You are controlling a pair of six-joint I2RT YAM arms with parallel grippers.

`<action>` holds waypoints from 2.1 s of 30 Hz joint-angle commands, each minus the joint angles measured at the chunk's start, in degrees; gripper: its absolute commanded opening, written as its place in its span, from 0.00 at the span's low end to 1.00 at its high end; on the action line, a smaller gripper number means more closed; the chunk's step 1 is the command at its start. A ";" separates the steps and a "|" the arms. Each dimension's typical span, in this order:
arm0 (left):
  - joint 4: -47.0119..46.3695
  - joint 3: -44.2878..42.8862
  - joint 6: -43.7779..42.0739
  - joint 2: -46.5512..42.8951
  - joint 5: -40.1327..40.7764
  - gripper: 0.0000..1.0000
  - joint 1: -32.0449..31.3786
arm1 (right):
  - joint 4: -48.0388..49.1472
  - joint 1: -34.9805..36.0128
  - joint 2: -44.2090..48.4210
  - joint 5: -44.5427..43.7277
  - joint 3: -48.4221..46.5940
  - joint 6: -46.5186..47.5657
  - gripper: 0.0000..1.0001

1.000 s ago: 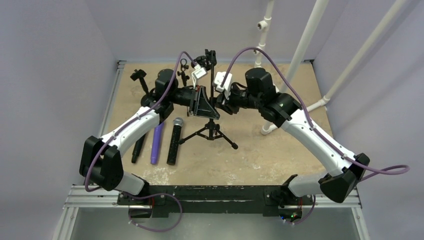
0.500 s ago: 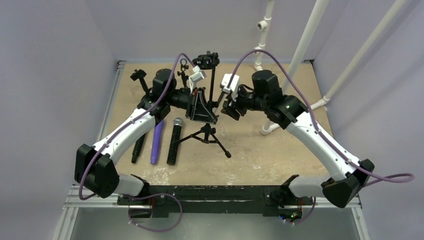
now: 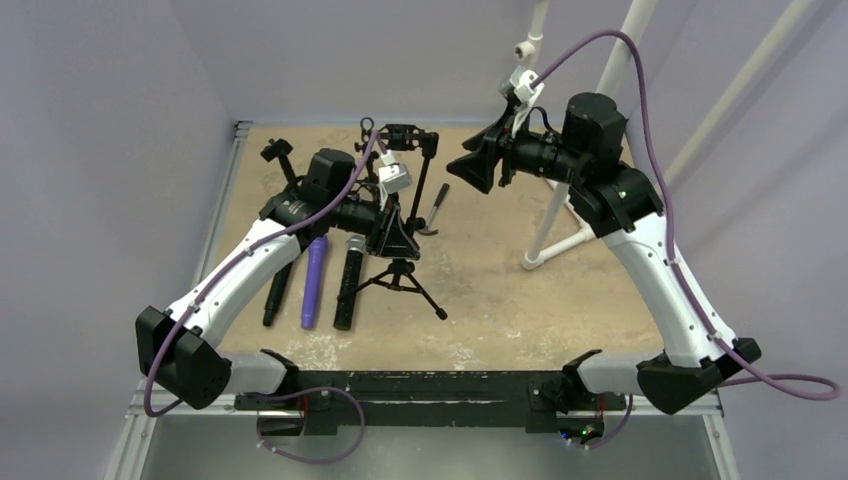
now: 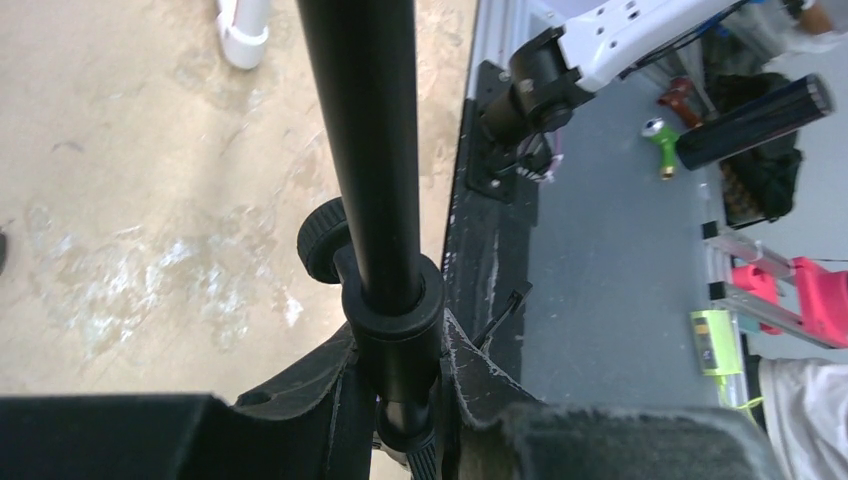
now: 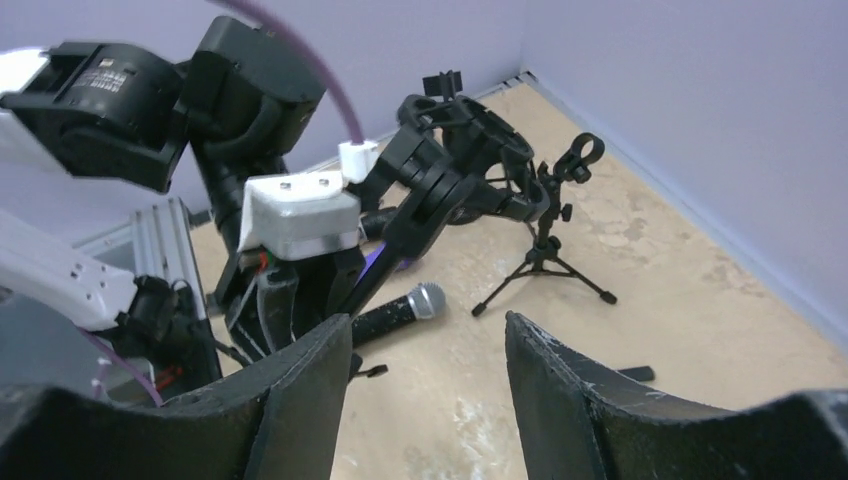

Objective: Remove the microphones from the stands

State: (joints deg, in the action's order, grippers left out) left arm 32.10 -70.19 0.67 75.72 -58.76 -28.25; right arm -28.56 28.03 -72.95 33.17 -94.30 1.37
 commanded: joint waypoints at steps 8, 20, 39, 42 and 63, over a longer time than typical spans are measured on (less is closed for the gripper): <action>4.20 -3.29 -9.29 -2.03 8.58 0.00 -1.91 | 10.63 -1.18 -5.06 5.03 0.67 -18.69 0.61; 4.95 -4.60 -10.23 -0.51 9.45 0.00 -3.33 | 14.53 -1.21 -6.71 5.33 4.60 -22.51 0.57; 4.95 -7.56 -9.21 0.17 14.35 0.00 -3.60 | 17.20 0.62 -4.51 0.41 16.86 -19.62 0.00; 5.20 -8.91 -9.10 0.64 15.41 0.00 -3.59 | 17.28 1.39 -4.56 -1.19 18.84 -18.77 0.00; 4.30 -12.86 -7.49 4.34 19.10 0.00 -3.42 | 20.76 2.80 -4.12 -0.95 26.05 -18.33 0.00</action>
State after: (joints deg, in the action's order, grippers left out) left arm 41.50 -77.97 -7.55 81.67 -36.58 -31.59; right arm -4.14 31.11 -76.71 34.39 -70.63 -19.92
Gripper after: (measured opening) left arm 0.210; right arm 0.341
